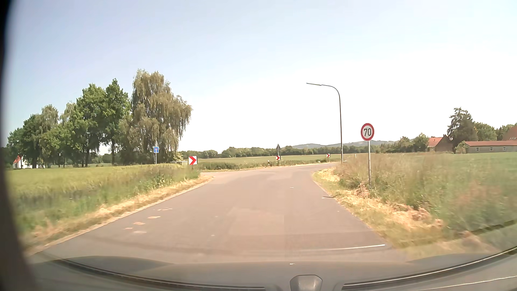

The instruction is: Follow the waypoints while adhering to traffic rules and regulations

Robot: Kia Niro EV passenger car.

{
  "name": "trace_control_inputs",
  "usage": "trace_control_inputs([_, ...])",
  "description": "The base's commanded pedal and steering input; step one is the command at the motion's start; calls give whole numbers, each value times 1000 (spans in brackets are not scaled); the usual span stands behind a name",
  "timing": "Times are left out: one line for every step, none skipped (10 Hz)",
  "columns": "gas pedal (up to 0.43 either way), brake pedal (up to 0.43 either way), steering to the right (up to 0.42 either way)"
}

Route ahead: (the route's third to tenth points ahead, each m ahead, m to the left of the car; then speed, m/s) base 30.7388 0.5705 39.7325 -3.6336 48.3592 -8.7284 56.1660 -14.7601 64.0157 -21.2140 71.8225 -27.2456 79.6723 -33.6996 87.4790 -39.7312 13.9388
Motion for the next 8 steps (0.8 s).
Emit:
trace_control_inputs([0, 6, 5])
trace_control_inputs([0, 6, 5])
trace_control_inputs([0, 6, 5])
trace_control_inputs([0, 6, 5])
trace_control_inputs([0, 6, 5])
trace_control_inputs([0, 6, 5])
trace_control_inputs([0, 6, 6])
trace_control_inputs([0, 6, 11])
